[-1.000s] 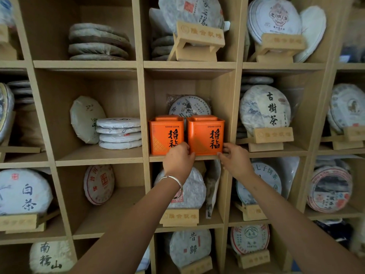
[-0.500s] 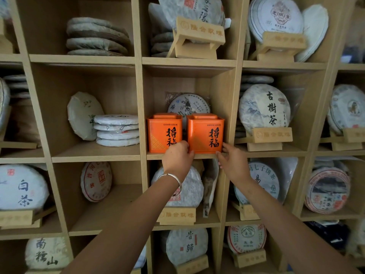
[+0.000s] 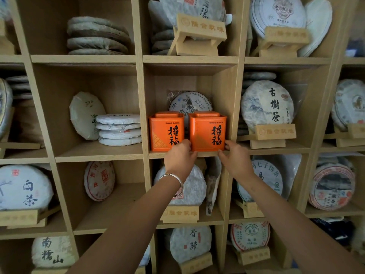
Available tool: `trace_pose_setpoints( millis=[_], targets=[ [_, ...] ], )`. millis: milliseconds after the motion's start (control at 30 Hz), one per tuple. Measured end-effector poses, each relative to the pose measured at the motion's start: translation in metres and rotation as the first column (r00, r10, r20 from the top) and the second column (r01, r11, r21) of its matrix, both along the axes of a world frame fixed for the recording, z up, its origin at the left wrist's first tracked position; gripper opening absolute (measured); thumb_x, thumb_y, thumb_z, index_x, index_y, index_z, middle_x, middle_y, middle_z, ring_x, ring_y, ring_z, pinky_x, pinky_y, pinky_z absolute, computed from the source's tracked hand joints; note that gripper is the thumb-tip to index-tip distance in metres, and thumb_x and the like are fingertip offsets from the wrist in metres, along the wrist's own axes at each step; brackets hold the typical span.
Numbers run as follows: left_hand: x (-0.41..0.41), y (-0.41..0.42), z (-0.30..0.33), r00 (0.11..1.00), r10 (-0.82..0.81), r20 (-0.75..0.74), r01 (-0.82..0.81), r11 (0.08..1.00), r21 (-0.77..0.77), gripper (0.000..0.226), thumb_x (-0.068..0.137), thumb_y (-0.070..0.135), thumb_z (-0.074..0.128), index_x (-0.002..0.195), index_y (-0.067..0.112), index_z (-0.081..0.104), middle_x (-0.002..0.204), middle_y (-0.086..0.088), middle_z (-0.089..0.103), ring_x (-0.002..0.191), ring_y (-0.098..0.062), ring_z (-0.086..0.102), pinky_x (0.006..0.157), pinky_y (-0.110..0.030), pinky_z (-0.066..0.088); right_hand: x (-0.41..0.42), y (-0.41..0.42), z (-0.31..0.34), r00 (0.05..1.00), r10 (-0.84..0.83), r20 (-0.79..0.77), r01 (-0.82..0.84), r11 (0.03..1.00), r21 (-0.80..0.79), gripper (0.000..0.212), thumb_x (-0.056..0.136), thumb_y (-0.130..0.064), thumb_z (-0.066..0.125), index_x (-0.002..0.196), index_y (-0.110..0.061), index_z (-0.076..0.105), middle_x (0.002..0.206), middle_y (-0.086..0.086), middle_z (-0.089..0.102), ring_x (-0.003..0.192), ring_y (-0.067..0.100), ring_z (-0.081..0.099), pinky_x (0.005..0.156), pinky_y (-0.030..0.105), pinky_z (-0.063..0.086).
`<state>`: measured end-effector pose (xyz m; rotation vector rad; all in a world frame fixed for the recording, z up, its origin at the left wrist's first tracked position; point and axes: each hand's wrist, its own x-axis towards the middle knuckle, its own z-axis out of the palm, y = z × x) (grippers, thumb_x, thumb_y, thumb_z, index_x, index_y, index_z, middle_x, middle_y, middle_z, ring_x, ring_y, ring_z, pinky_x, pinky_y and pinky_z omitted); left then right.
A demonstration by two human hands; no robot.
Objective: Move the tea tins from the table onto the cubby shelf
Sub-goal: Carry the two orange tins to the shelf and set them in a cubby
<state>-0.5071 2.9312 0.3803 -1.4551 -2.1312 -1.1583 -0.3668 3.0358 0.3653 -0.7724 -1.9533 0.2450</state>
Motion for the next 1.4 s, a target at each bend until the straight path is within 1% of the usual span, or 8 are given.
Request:
trace_pose_setpoints(
  millis=[433, 567, 700, 800, 933, 1067, 1233, 1400],
  targets=[
    [-0.003, -0.006, -0.003, 0.989, -0.048, 0.137, 0.034, 0.994, 0.100, 0.026, 0.084, 0.026, 0.065, 0.109, 0.018, 0.060, 0.092, 0.012, 0.063, 0.088, -0.014, 0.064, 0.068, -0.033, 0.054, 0.003, -0.005, 0.005, 0.999, -0.037, 0.005, 0.037, 0.999, 0.019, 0.017, 0.089, -0.015, 0.063, 0.102, -0.005, 0.066, 0.095, 0.009, 0.072, 0.087, 0.021, 0.067, 0.074, 0.024, 0.049],
    [-0.020, -0.025, 0.002, 0.996, -0.072, 0.055, 0.057, 0.971, 0.231, 0.028, 0.087, 0.026, 0.062, 0.113, 0.019, 0.058, 0.095, 0.010, 0.062, 0.079, -0.010, 0.061, 0.057, -0.022, 0.044, 0.010, -0.017, 0.009, 0.991, -0.116, -0.072, 0.124, 0.984, 0.130, 0.021, 0.089, -0.019, 0.064, 0.104, -0.006, 0.064, 0.080, 0.004, 0.070, 0.072, 0.018, 0.065, 0.062, 0.027, 0.049],
    [-0.044, -0.044, 0.026, 0.995, -0.009, -0.101, 0.041, 0.948, 0.315, 0.029, 0.084, 0.013, 0.059, 0.113, 0.012, 0.060, 0.111, -0.003, 0.060, 0.096, -0.020, 0.058, 0.075, -0.032, 0.050, 0.001, -0.045, 0.012, 0.996, -0.049, -0.078, 0.062, 0.980, 0.186, 0.028, 0.090, -0.026, 0.062, 0.113, -0.010, 0.061, 0.086, 0.000, 0.068, 0.072, 0.014, 0.064, 0.061, 0.032, 0.054],
    [-0.055, -0.045, 0.050, 0.974, 0.003, -0.225, 0.055, 0.966, 0.251, 0.039, 0.081, 0.010, 0.059, 0.120, 0.009, 0.057, 0.125, -0.010, 0.055, 0.115, -0.025, 0.050, 0.096, -0.029, 0.040, -0.019, -0.063, 0.016, 0.998, 0.061, 0.005, -0.061, 0.977, 0.205, 0.029, 0.090, -0.026, 0.061, 0.116, -0.012, 0.059, 0.091, -0.001, 0.065, 0.075, 0.011, 0.062, 0.065, 0.032, 0.055],
    [-0.063, -0.042, 0.077, 0.933, -0.038, -0.359, 0.062, 0.997, 0.055, 0.050, 0.080, 0.009, 0.058, 0.129, 0.013, 0.053, 0.141, -0.013, 0.046, 0.130, -0.030, 0.039, 0.110, -0.034, 0.028, -0.055, -0.086, 0.023, 0.982, 0.160, 0.101, -0.179, 0.959, 0.220, 0.034, 0.091, -0.026, 0.058, 0.122, -0.013, 0.054, 0.108, 0.003, 0.059, 0.093, 0.015, 0.058, 0.073, 0.030, 0.050],
    [-0.069, -0.031, 0.092, 0.927, -0.064, -0.369, 0.022, 0.993, -0.117, 0.049, 0.085, 0.010, 0.053, 0.133, 0.016, 0.052, 0.143, -0.014, 0.045, 0.133, -0.031, 0.036, 0.111, -0.034, 0.022, -0.080, -0.093, 0.024, 0.977, 0.159, 0.145, -0.189, 0.957, 0.221, 0.040, 0.091, -0.027, 0.057, 0.128, -0.014, 0.049, 0.117, 0.004, 0.051, 0.106, 0.019, 0.052, 0.080, 0.027, 0.047],
    [-0.064, -0.022, 0.095, 0.931, -0.076, -0.356, 0.001, 0.978, -0.208, 0.041, 0.091, 0.015, 0.047, 0.132, 0.019, 0.051, 0.128, -0.008, 0.056, 0.121, -0.032, 0.048, 0.102, -0.047, 0.040, -0.092, -0.088, 0.016, 0.992, 0.112, 0.051, -0.119, 0.982, 0.148, 0.043, 0.090, -0.024, 0.061, 0.129, -0.013, 0.046, 0.121, 0.005, 0.049, 0.107, 0.019, 0.054, 0.080, 0.021, 0.043],
    [-0.067, -0.023, 0.097, 0.908, -0.069, -0.414, -0.032, 0.972, -0.232, 0.046, 0.091, 0.013, 0.050, 0.136, 0.024, 0.049, 0.129, -0.007, 0.054, 0.118, -0.031, 0.048, 0.096, -0.046, 0.047, -0.095, -0.086, 0.007, 0.995, 0.091, 0.030, -0.093, 0.990, 0.103, 0.048, 0.091, -0.023, 0.060, 0.133, -0.011, 0.041, 0.125, 0.008, 0.048, 0.108, 0.021, 0.055, 0.085, 0.026, 0.047]
  ],
)
